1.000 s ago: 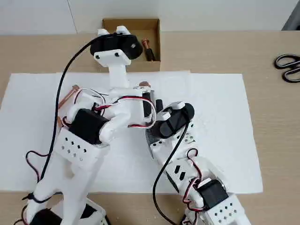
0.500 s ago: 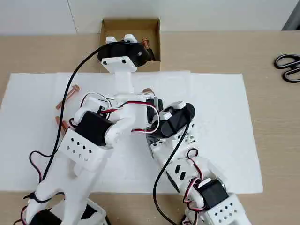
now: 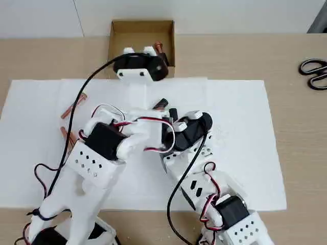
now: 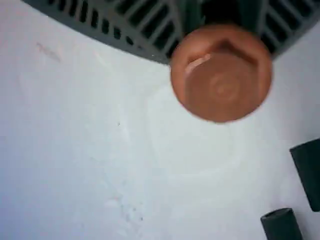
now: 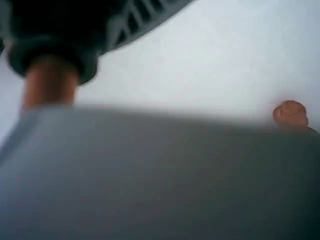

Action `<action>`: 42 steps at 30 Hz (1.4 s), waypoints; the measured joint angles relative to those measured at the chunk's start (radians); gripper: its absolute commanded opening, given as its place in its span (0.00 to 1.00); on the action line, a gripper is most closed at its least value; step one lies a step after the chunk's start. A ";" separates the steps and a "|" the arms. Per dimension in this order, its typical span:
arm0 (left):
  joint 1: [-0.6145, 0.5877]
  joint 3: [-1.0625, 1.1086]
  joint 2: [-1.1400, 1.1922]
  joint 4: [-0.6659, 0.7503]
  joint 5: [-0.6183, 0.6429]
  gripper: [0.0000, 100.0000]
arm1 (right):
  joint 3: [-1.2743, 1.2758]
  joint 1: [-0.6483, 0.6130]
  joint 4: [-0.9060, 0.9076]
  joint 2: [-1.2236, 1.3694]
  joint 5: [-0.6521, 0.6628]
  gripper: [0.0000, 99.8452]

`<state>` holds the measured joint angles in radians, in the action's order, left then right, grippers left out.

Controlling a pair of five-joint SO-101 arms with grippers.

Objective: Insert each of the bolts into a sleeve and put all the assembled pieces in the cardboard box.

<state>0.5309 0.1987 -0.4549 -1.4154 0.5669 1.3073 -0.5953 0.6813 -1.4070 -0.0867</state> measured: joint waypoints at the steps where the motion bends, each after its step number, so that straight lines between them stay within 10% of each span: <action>1: 0.003 0.002 0.000 -0.005 0.000 0.01 | 0.000 0.000 0.000 0.000 0.000 0.00; 14: 0.043 0.095 -0.021 0.012 -0.046 0.02 | 0.002 -0.003 0.000 -0.006 0.000 0.00; 21: 0.040 0.098 -0.017 -0.002 -0.095 0.25 | 0.006 0.006 0.003 -0.003 0.002 0.00; 31: 0.044 -0.003 -0.014 -0.193 -0.110 0.27 | 0.005 0.006 0.002 -0.006 0.003 0.00; 42: -0.272 -0.232 -0.015 -0.319 -0.446 0.27 | 0.006 0.091 0.000 -0.003 0.003 0.00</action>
<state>0.2593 -0.0330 -0.4703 -1.7346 0.1204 1.3134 -0.5048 0.6813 -1.4101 -0.0836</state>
